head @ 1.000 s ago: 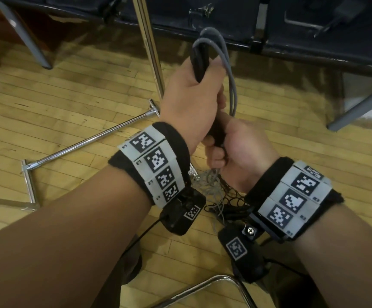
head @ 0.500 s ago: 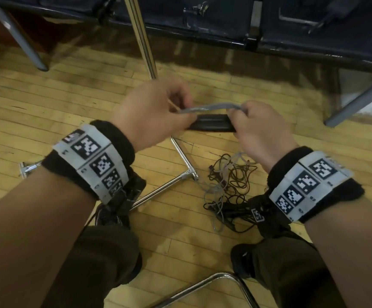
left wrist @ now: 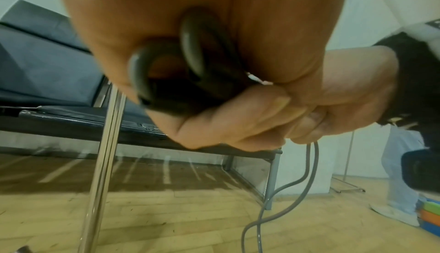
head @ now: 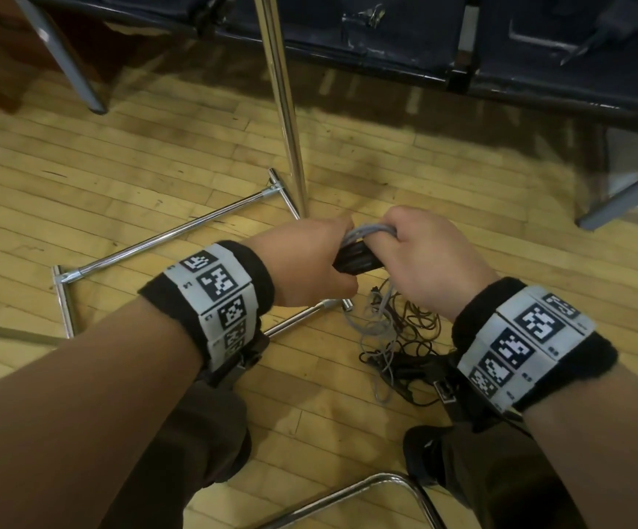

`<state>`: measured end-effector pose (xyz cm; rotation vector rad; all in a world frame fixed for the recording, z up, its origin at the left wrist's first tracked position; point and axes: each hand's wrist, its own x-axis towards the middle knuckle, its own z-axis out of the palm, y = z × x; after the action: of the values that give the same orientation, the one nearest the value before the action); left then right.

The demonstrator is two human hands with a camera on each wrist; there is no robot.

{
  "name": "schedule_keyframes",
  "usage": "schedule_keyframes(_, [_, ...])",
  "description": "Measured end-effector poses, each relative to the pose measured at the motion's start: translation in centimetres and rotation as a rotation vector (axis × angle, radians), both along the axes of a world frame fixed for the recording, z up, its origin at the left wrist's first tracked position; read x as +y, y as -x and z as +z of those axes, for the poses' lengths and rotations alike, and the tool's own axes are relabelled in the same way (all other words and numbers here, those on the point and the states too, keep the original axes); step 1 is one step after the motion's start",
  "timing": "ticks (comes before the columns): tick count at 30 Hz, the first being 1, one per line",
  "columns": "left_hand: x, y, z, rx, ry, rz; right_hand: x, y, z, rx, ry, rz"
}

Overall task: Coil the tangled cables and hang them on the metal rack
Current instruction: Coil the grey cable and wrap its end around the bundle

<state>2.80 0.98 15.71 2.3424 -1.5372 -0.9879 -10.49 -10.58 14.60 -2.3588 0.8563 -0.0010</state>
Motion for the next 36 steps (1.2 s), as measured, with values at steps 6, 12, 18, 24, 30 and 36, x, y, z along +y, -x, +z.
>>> schedule_keyframes(6, [-0.2, 0.1, 0.1, 0.033, -0.006, -0.047, -0.3, 0.5, 0.2, -0.006, 0.027, 0.013])
schedule_keyframes(12, [-0.4, 0.5, -0.1, 0.015, 0.034, -0.118, -1.0, 1.1, 0.5, -0.003, 0.055, 0.048])
schedule_keyframes(18, [-0.4, 0.5, 0.0, 0.042, 0.030, -0.167, -1.5, 1.5, 0.8, 0.020, 0.039, 0.109])
schedule_keyframes(24, [0.2, 0.2, -0.5, 0.050, -0.022, -0.236, -3.6, 2.7, 2.3, -0.009, -0.059, 0.140])
schedule_keyframes(30, [0.6, -0.7, -0.2, 0.157, 0.044, -0.158, -5.0, 3.4, 2.9, -0.093, -0.072, 0.045])
schedule_keyframes(36, [0.6, -1.9, 0.9, 0.637, 0.352, 0.191, -3.4, 2.6, 2.7, -0.041, -0.243, 0.083])
